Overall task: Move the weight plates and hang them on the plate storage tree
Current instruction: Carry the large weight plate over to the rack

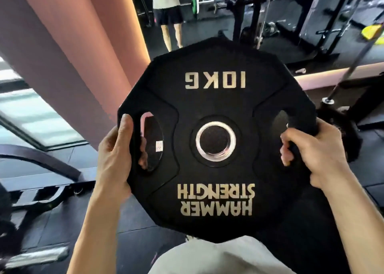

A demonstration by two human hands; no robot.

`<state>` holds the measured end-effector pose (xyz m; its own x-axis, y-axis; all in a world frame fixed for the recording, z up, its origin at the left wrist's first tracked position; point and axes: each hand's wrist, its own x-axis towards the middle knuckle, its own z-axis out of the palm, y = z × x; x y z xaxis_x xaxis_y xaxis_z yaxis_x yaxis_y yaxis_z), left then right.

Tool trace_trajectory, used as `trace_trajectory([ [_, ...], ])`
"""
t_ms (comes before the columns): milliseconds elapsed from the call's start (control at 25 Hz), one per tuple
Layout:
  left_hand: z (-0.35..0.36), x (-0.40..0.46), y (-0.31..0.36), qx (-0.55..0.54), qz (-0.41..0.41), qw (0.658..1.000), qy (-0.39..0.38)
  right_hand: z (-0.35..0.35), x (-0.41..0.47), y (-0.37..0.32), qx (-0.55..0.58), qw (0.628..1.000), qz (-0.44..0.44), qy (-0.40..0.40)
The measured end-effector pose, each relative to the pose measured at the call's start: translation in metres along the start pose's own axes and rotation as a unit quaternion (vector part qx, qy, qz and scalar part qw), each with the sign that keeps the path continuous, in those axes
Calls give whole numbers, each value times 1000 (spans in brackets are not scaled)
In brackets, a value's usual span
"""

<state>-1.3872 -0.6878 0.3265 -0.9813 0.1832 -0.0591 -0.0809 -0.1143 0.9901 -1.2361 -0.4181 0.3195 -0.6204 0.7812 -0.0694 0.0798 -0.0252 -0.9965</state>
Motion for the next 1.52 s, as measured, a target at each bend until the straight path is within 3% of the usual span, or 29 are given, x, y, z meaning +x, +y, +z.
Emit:
trace_trajectory([
  [320,68,193,1,-15,-20,992,-120,57,119,-12,7,992,-15,126],
  [720,255,388,-9,25,-2,947,-321,50,263,-29,-2,948,-2,319],
  [1200,522,489,-13,-31,5,824,-566,-7,366,-64,-13,824,-65,562],
  [1520,643,481,-102,-86,23,798,-596,-83,428,0,-58,789,-97,603],
])
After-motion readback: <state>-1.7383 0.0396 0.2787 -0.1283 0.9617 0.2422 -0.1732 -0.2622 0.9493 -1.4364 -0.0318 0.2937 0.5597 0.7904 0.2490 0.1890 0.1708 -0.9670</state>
